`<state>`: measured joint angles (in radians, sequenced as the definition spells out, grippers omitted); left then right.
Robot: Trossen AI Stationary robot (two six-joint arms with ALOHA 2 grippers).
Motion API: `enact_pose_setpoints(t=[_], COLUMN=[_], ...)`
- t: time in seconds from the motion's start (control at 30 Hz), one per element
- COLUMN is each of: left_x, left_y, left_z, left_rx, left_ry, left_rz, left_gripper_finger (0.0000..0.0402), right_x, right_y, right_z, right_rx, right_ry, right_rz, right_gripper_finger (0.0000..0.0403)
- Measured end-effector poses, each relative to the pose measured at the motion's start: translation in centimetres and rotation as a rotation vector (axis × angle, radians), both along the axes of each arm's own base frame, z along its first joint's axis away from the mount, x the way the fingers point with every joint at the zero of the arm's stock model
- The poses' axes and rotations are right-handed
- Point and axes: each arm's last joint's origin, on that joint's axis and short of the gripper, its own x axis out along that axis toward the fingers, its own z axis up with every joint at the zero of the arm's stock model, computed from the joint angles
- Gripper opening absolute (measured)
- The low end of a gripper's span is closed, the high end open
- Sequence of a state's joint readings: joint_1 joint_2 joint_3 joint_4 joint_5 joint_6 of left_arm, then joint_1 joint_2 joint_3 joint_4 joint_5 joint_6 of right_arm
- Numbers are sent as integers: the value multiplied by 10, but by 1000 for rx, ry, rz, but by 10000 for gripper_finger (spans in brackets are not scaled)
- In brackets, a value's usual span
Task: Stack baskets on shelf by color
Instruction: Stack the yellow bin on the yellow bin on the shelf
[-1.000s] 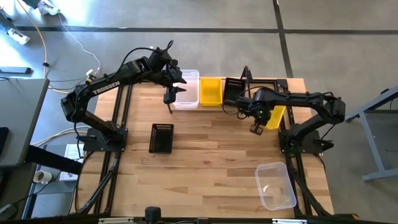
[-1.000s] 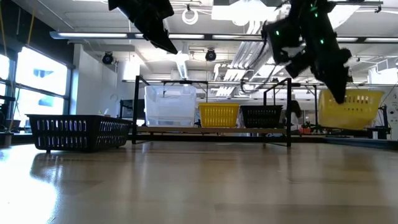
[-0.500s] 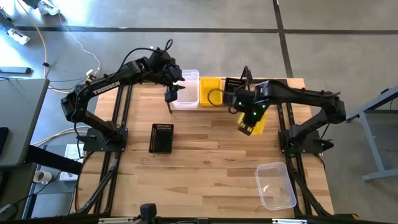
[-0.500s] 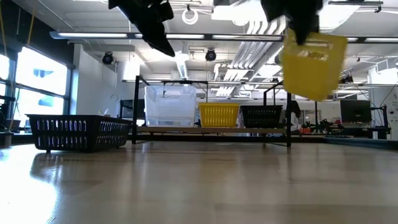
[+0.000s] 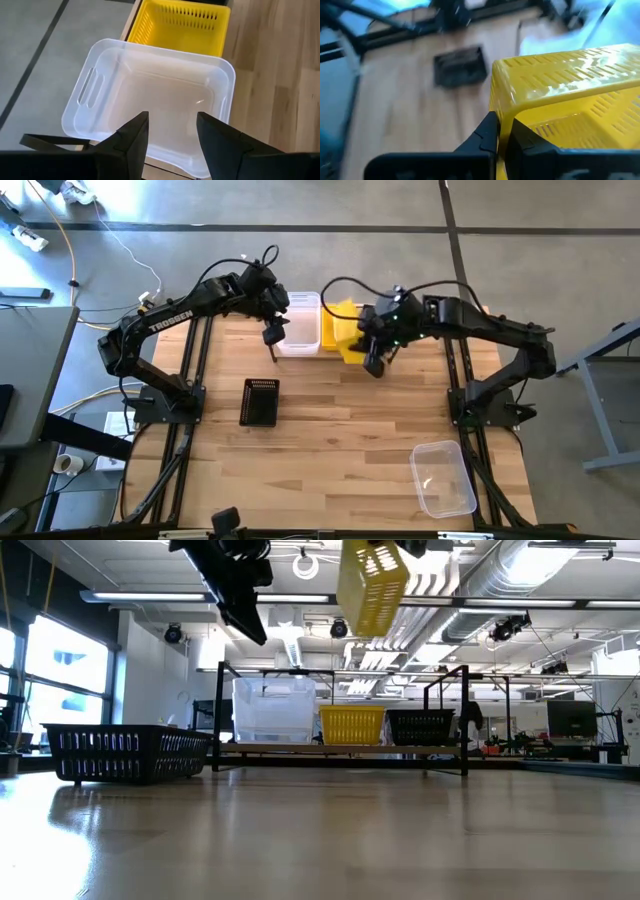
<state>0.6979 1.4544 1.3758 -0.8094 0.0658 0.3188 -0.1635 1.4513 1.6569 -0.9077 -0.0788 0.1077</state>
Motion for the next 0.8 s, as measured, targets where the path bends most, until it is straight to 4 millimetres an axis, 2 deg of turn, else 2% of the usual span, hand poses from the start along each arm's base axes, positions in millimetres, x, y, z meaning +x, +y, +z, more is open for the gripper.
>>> enact_pose_setpoints(t=[0.2,0.33,0.57,0.73,0.8], left_x=[-1,-4,-15,-24,-26], left_y=[-1,-3,-9,-17,-18], left_z=[2,6,13,16,16], left_rx=[15,49,86,54,41], left_ry=[3,15,56,84,89], left_rz=[12,37,83,103,112], left_gripper_finger=[156,156,156,156,156], right_x=[13,22,38,48,53], right_y=[-12,-24,-53,-64,-67], right_z=[9,8,-18,-43,-46], right_rx=[-269,-348,-342,-314,-312], right_ry=[-116,-138,-21,126,189], right_rz=[-63,-71,-139,-130,-115], right_gripper_finger=[0,0,0,0,0])
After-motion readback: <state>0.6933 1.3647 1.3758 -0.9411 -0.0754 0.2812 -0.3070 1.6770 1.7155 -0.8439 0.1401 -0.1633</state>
